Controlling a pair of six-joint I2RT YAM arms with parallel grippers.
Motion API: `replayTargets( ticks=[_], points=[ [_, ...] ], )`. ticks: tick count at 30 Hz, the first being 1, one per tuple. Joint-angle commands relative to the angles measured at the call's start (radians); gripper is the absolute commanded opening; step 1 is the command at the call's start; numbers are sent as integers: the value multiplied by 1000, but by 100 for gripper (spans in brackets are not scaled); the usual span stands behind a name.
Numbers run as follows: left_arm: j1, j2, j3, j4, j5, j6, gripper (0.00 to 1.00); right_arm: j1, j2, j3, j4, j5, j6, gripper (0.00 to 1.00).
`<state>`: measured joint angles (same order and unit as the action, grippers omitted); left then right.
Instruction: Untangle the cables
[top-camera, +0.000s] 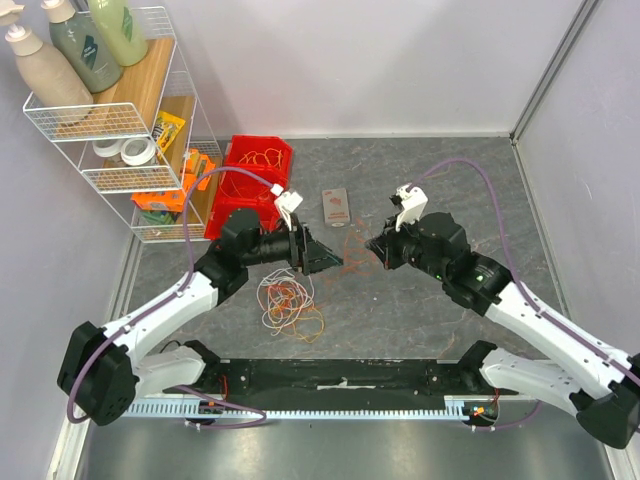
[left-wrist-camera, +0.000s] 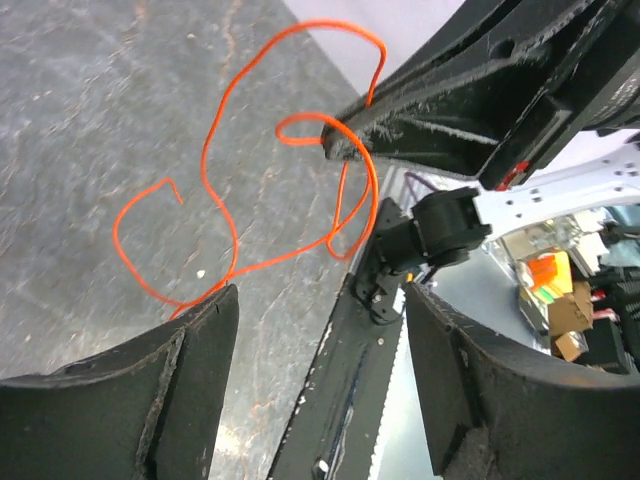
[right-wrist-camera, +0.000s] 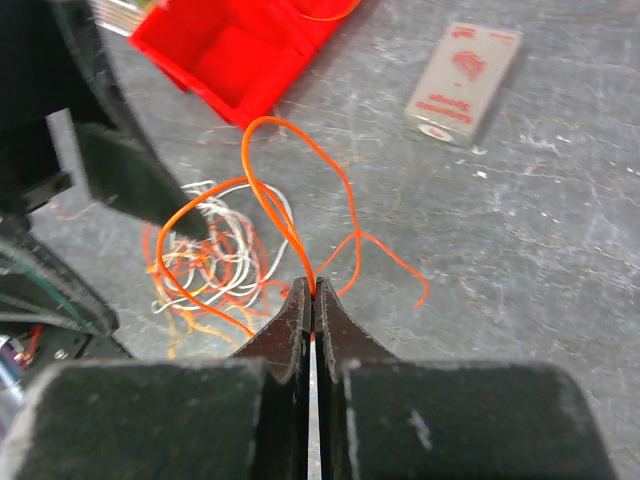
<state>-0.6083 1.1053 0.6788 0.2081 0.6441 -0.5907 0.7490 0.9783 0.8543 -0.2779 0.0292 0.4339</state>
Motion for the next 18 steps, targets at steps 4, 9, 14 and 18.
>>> replayTargets(
  ticks=[4, 9, 14, 18],
  points=[
    [-30, 34, 142, 132, 169, -50, 79, 0, -56, 64, -61, -199, -23, 0],
    [-57, 24, 172, 90, 200, 9, 80, 0, -82, 117, -58, -285, -20, 0],
    [-56, -59, 165, 100, 160, 22, 76, 0, -173, 228, -112, -226, -38, 0],
    [-56, -100, 172, 145, 151, 9, 82, 0, -164, 320, -168, -230, -47, 0]
  ],
)
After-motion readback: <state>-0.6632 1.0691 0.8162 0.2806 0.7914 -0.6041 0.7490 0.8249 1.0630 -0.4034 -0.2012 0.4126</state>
